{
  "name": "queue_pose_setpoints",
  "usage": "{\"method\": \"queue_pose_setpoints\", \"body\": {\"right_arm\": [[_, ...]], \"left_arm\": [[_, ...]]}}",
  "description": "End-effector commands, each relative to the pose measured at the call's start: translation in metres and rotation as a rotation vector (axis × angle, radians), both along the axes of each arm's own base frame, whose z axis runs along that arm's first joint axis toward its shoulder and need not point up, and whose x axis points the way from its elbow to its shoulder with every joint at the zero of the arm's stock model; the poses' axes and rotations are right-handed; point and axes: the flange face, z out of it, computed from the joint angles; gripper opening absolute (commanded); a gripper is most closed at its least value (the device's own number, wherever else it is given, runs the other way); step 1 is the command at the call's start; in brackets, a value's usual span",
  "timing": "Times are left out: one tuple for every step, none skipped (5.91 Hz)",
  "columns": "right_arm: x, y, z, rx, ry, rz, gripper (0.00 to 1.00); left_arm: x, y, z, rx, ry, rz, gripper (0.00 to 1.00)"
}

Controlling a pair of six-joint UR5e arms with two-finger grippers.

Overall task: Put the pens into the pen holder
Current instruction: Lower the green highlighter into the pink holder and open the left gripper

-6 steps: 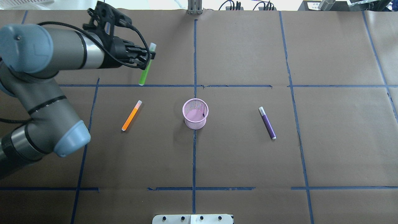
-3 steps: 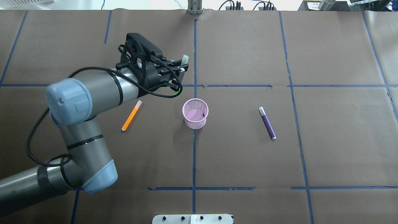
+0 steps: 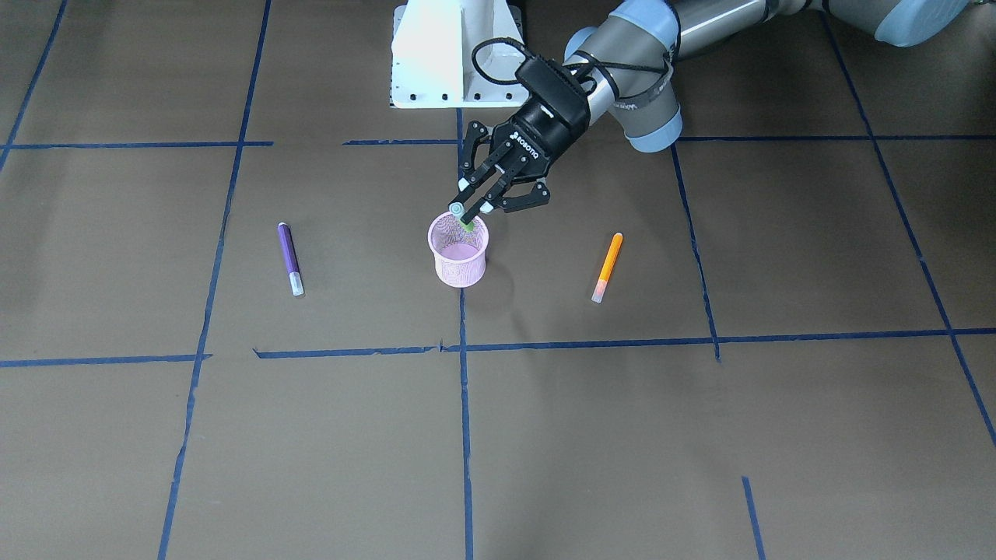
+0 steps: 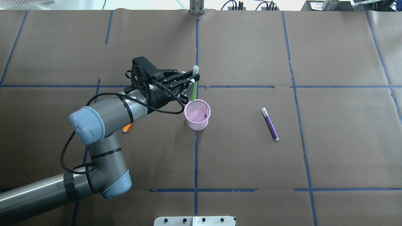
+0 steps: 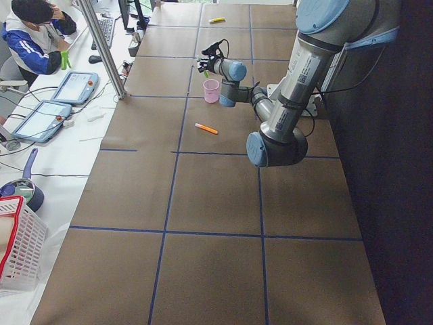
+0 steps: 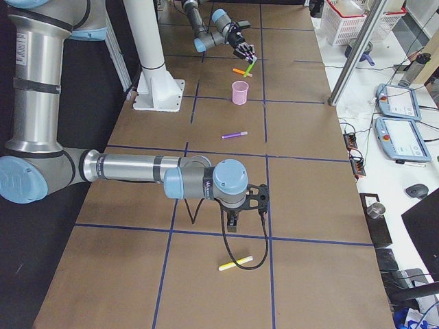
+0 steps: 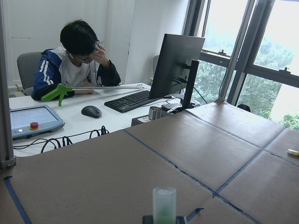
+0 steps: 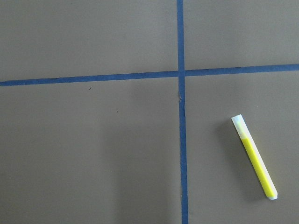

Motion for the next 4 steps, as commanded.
{"method": "queue_pose_setpoints", "body": {"right_arm": [[0.000,0.000,-0.001,0.002,-0.001,0.000,1.00],[0.000,0.000,0.001,-0.004,-0.001,0.000,1.00],[0.000,0.001,0.001,-0.006,-0.003,0.001,1.00],[0.000,0.001,0.002,-0.009,-0.003,0.001,1.00]], "left_arm": [[0.018,-0.003,0.011,0.008,0.018,0.007,0.00],[0.027,0.004,0.016,0.003,0.008,0.022,0.00],[0.037,0.006,0.024,-0.005,-0.010,0.031,0.00],[0.044,0.013,0.028,-0.009,-0.017,0.045,0.00]]}}
